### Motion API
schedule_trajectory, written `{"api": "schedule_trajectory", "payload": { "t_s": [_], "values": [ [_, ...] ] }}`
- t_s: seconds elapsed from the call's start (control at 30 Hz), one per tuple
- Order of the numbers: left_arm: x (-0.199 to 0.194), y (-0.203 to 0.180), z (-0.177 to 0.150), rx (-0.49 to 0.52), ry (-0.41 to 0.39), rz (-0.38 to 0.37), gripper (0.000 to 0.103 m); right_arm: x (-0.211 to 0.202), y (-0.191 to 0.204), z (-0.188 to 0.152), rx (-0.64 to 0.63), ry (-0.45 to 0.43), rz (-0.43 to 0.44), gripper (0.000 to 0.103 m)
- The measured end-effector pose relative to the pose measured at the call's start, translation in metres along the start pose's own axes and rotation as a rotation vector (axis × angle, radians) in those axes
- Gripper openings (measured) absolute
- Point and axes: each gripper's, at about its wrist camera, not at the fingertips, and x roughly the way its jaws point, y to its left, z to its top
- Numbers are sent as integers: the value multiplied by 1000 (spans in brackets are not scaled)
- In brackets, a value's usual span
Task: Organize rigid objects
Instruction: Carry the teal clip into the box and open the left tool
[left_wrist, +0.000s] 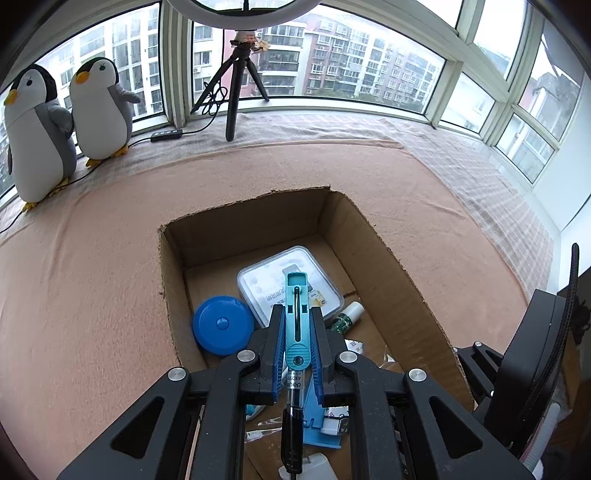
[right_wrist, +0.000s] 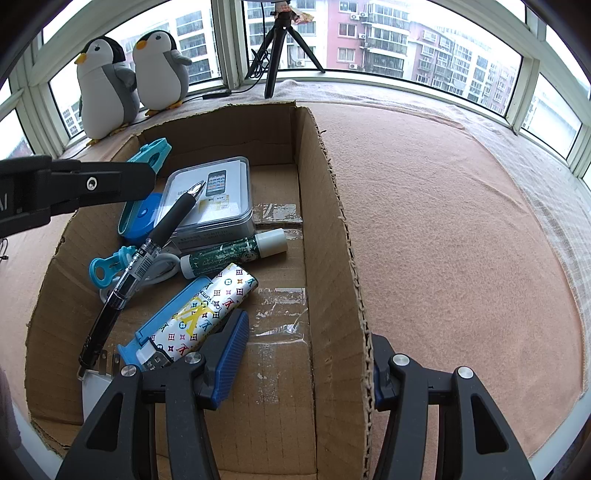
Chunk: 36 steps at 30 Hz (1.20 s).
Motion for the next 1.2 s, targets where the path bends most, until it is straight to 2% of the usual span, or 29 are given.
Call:
{"api": "schedule_trajectory", "payload": {
  "t_s": [0.07, 0.1, 0.13, 0.2, 0.67, 0.8, 0.93, 1.2],
  "values": [
    [-1, -1, 0, 11, -4, -5, 14, 0, 0, 0, 1, 0, 0, 51],
    [-1, -2, 1, 14, -1, -10, 19, 0, 0, 0, 1, 0, 0, 51],
    [-1, -2, 1, 15, -2, -11, 31, 0, 0, 0, 1, 0, 0, 51],
    [-3, -3, 1, 15, -17, -5, 48, 0, 0, 0, 0, -4, -2, 51],
    [-5, -1, -1, 11, -12, -1, 48, 0, 0, 0, 1, -3, -2, 51],
    [-8, 2, -3, 8, -14, 5, 59, 0, -1, 0, 3, -2, -4, 51],
    [-13, 4, -6, 15, -10, 8, 60, -1, -1, 0, 4, 0, -7, 52],
    [-30, 9, -17, 17, -25, 13, 69, -1, 0, 3, 4, 9, -16, 53]
  ]
}}
